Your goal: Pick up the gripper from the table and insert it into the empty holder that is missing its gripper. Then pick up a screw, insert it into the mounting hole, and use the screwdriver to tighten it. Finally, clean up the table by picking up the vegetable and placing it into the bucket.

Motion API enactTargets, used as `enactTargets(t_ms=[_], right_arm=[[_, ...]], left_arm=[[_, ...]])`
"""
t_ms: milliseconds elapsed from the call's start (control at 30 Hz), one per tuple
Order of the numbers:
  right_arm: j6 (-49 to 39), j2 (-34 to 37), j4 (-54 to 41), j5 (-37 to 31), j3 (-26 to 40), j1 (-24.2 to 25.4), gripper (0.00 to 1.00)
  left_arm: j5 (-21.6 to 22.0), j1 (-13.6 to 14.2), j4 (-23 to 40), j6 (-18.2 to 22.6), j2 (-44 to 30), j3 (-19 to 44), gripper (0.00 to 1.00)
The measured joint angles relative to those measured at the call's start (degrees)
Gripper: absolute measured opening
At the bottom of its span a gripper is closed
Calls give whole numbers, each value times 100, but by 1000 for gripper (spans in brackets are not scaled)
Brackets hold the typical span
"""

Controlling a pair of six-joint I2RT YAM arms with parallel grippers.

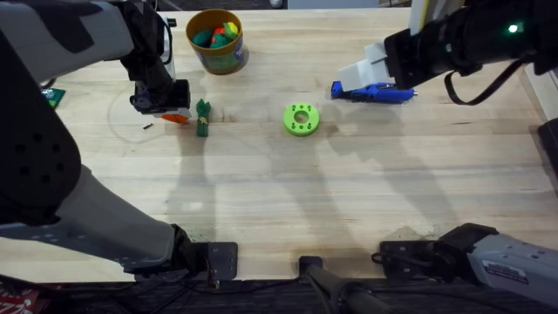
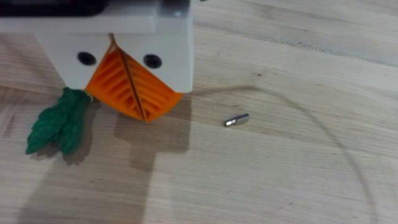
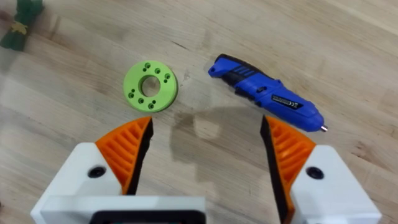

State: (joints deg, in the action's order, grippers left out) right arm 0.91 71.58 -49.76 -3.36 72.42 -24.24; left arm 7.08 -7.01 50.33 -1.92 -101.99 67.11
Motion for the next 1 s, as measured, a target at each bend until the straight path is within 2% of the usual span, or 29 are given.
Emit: enactTargets(t_ms=[367, 500, 700, 1000], right_arm=[[-2, 7, -49, 2, 0, 3, 990], [-2, 5, -47, 2, 0, 3, 990], [-2, 6, -50, 2, 0, 3, 990], [-2, 7, -50, 2, 0, 3, 990]], left_arm=[[-20, 0, 60, 1, -117, 4, 54], [-44, 0, 309, 1, -113, 61, 54], [-93, 0, 772, 4, 42, 609, 7], [-384, 0, 1333, 1, 1013, 1451, 6]])
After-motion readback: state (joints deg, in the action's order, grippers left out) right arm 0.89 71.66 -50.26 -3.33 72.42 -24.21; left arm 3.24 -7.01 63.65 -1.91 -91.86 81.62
